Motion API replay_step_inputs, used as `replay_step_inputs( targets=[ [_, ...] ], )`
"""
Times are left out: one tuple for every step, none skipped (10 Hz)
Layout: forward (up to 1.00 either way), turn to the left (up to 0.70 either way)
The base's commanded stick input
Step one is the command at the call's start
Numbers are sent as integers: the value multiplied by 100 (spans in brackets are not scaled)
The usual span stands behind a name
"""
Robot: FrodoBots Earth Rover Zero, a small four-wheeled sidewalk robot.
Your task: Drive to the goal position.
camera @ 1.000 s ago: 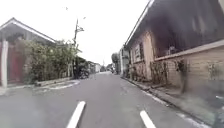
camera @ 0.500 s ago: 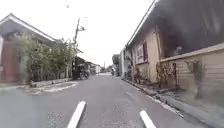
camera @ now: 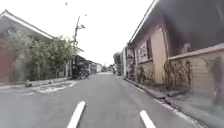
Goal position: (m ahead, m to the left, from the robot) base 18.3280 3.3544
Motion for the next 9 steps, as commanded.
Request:
replay_step_inputs(
  targets=[
    [85, 34],
    [85, 0],
    [85, 0],
    [85, 0],
    [85, 0],
    [85, 0],
    [85, 0],
    [85, 0],
    [85, 0]
  ],
)
